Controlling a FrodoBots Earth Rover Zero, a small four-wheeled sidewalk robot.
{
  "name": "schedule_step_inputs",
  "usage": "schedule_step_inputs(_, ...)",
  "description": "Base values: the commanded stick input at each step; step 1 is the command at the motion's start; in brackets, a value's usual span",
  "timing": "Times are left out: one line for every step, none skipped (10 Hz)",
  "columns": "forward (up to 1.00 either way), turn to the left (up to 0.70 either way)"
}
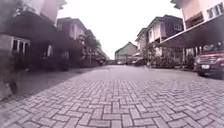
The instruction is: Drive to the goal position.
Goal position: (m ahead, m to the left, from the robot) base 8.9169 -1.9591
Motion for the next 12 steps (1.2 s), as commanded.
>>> schedule_step_inputs(0.69, 0.03)
schedule_step_inputs(0.69, 0.03)
schedule_step_inputs(0.69, 0.03)
schedule_step_inputs(0.69, 0.03)
schedule_step_inputs(0.69, 0.03)
schedule_step_inputs(0.69, 0.03)
schedule_step_inputs(0.69, 0.03)
schedule_step_inputs(0.69, 0.03)
schedule_step_inputs(0.69, 0.03)
schedule_step_inputs(0.69, 0.03)
schedule_step_inputs(0.69, 0.03)
schedule_step_inputs(0.69, 0.03)
